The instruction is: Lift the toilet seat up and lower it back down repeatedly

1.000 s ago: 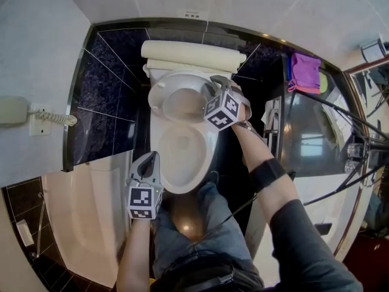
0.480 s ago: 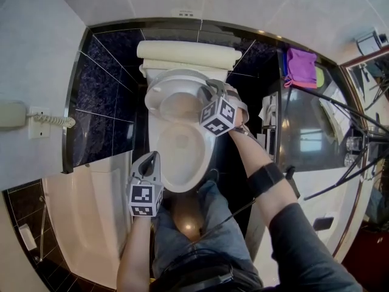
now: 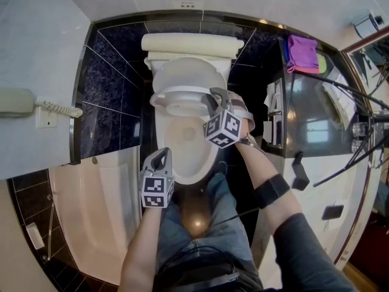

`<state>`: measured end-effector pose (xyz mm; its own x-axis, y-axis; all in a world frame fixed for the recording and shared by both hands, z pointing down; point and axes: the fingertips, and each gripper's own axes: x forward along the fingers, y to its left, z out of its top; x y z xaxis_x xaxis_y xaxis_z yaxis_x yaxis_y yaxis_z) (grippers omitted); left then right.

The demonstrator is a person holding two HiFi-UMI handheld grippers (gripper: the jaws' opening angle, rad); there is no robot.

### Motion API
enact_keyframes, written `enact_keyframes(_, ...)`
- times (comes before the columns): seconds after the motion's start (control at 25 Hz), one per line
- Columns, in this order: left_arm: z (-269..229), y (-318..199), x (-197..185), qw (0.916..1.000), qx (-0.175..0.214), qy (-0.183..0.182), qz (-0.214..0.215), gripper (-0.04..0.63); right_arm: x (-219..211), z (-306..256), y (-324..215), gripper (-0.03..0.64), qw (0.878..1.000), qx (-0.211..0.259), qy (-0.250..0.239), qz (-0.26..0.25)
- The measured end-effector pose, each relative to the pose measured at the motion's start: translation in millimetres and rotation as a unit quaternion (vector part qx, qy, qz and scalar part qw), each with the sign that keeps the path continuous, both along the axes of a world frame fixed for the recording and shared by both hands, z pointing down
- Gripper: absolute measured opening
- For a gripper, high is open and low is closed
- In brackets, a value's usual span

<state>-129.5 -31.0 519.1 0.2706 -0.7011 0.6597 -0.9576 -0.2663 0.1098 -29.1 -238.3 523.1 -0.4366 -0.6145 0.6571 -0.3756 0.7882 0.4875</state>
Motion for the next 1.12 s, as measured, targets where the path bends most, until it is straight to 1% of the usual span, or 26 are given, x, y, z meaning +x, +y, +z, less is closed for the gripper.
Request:
enact_keyframes(0.2,17,4,-1,1.0,-0.003,-0.003,0.003,0.0,3,1,39,0.094,1.0,0.014,0.006,-0.003)
enact_keyframes(0.36,33,7,-7,0.9999,0.002,-0.014,0.003,0.0,5,6,72,0.091,1.0,0.022,0.014,-0.009)
enact_keyframes(0.52,34,6,1,0.9999,-0.005,0.001,0.011,0.0,6,11,99,0.089,0.999,0.032,0.027,-0.015)
enact_keyframes(0.88,53,8,15,0.9996,-0.013,0.007,0.024,0.0,9,26,151,0.086,0.997,0.046,0.055,-0.033)
enact_keyframes(1.12,63,17,14,0.9996,-0.006,0.006,0.026,0.0,11,46,196,0.086,0.995,0.048,0.077,-0.051)
